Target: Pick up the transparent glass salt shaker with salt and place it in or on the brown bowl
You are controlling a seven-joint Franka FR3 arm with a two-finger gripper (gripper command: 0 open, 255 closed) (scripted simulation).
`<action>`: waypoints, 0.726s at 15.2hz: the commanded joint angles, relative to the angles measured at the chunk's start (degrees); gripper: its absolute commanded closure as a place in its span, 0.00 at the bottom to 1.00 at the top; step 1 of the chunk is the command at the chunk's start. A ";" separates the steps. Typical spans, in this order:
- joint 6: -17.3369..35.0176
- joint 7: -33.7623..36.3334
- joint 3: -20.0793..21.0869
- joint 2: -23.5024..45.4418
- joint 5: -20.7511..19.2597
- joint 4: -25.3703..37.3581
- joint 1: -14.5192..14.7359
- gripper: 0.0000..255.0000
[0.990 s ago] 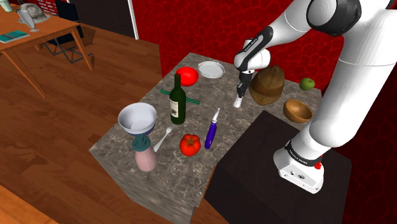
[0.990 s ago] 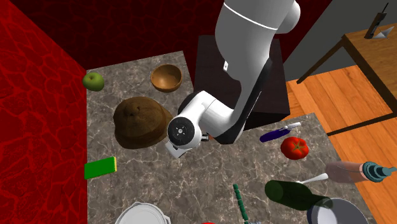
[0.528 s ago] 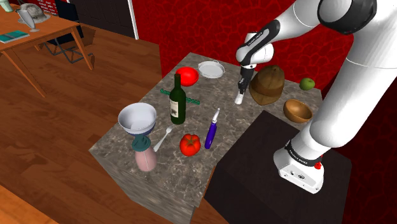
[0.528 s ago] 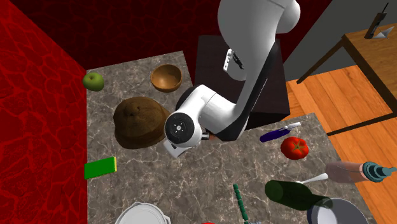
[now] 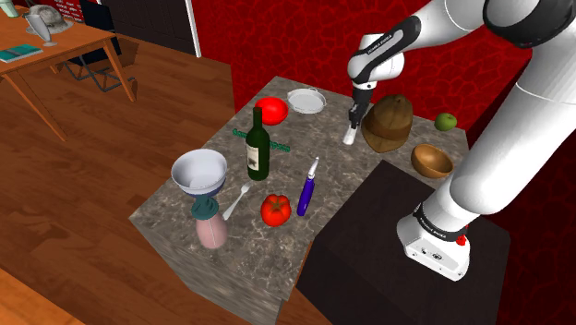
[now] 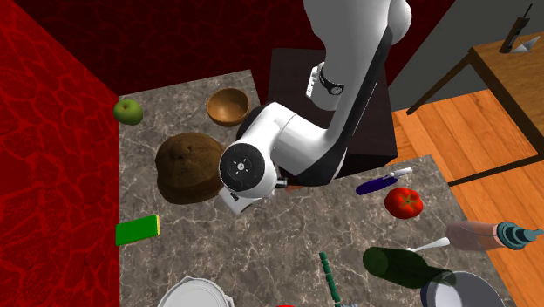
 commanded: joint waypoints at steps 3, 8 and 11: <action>-2.97 0.89 -0.24 -2.61 -1.26 0.51 0.22 1.00; -6.76 1.77 -0.37 -5.50 -2.54 1.61 0.37 1.00; -9.06 2.22 -0.38 -7.08 -3.19 2.43 0.43 1.00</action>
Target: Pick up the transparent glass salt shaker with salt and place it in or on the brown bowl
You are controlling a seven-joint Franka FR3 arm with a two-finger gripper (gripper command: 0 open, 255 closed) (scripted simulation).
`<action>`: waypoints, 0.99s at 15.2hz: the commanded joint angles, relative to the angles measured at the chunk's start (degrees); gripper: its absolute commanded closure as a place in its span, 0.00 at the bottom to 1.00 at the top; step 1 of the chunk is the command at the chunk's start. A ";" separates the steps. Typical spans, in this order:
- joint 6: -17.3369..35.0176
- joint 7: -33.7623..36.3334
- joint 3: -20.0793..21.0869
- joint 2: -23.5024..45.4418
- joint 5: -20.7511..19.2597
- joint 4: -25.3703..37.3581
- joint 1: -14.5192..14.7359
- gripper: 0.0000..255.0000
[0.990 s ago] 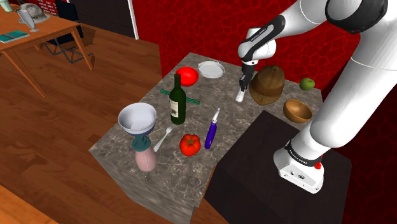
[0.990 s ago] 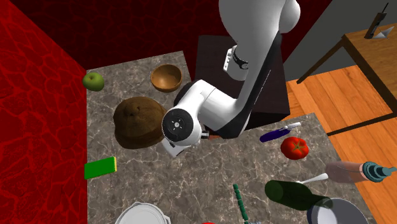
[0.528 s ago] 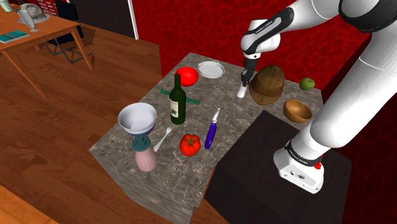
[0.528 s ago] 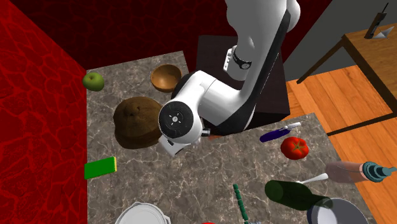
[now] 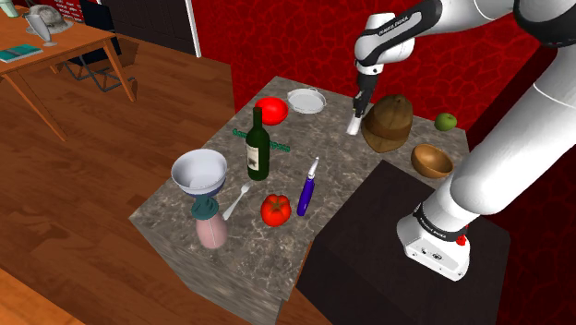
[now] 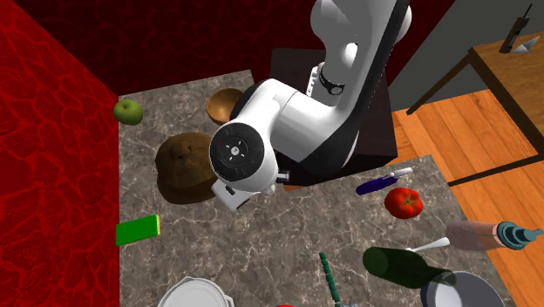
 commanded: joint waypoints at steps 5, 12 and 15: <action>-4.61 0.74 0.06 -2.77 -1.05 1.98 0.08 1.00; -5.51 -3.36 -3.48 -11.09 -6.38 -4.63 -3.90 1.00; -6.14 -5.75 -5.38 -14.71 -9.16 -7.13 -6.26 1.00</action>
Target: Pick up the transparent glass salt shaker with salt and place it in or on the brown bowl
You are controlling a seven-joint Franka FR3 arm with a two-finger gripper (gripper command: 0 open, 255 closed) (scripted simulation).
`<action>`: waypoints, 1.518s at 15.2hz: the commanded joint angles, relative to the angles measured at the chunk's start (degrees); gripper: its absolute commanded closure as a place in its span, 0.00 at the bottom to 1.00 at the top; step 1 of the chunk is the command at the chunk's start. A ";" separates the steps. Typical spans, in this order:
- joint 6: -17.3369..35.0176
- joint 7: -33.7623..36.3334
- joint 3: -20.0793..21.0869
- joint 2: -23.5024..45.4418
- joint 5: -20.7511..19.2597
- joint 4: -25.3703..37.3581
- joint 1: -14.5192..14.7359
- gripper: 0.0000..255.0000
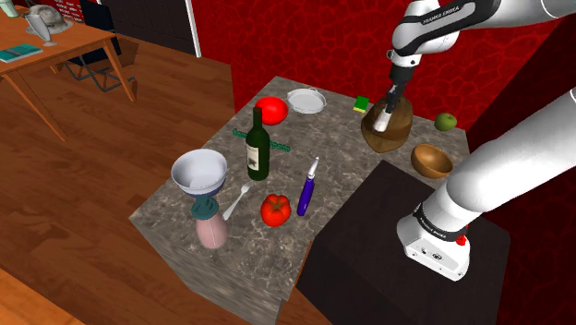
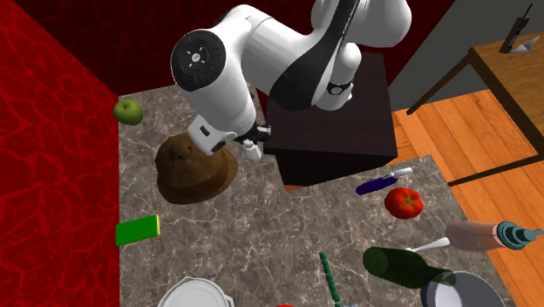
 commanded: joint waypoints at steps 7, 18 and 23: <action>-2.15 -7.61 -5.55 -7.99 -7.41 -4.30 -6.83 1.00; -5.03 -21.23 -14.86 -12.76 -15.64 -2.94 -15.46 1.00; -2.62 -23.92 -17.75 -11.42 -16.73 -3.31 -16.37 1.00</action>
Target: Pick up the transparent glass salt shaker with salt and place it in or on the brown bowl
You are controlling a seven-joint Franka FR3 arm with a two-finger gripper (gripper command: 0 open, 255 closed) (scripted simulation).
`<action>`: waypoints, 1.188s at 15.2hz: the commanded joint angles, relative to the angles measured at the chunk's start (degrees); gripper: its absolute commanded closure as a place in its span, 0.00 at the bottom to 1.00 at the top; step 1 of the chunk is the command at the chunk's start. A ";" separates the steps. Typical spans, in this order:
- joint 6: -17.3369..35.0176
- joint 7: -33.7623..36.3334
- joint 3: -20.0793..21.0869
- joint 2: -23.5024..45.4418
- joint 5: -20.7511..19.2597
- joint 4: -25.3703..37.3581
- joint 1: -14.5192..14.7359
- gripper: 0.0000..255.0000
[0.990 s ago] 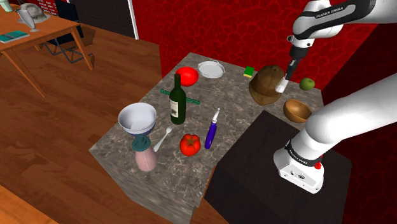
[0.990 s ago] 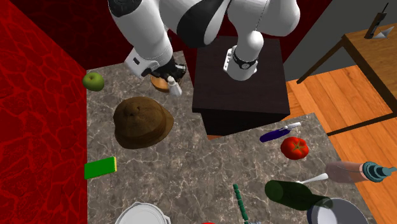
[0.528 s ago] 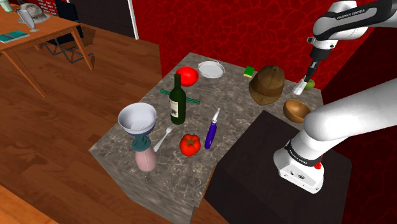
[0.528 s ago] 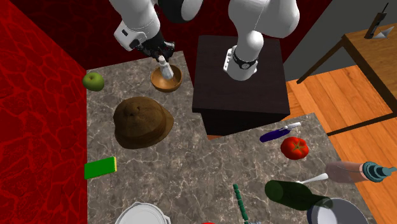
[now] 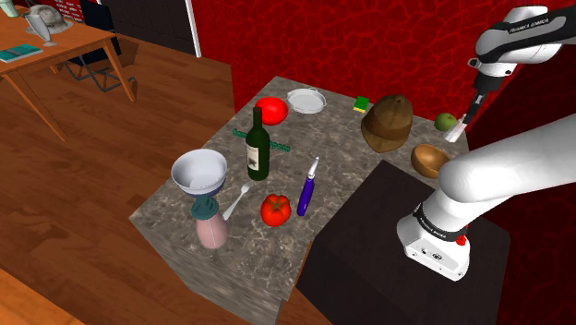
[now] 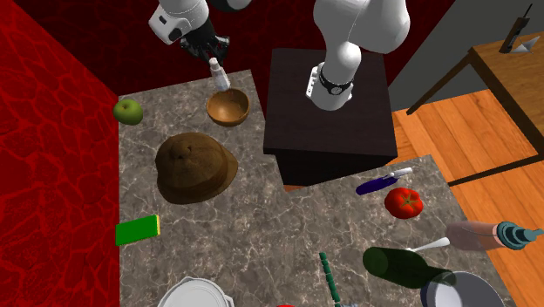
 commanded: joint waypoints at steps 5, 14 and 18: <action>5.50 -0.28 -2.22 3.14 0.05 -2.42 0.60 1.00; 14.49 -1.37 -5.70 9.41 1.49 -5.57 2.14 1.00; 18.77 -2.47 -7.28 12.97 3.09 -6.68 3.13 1.00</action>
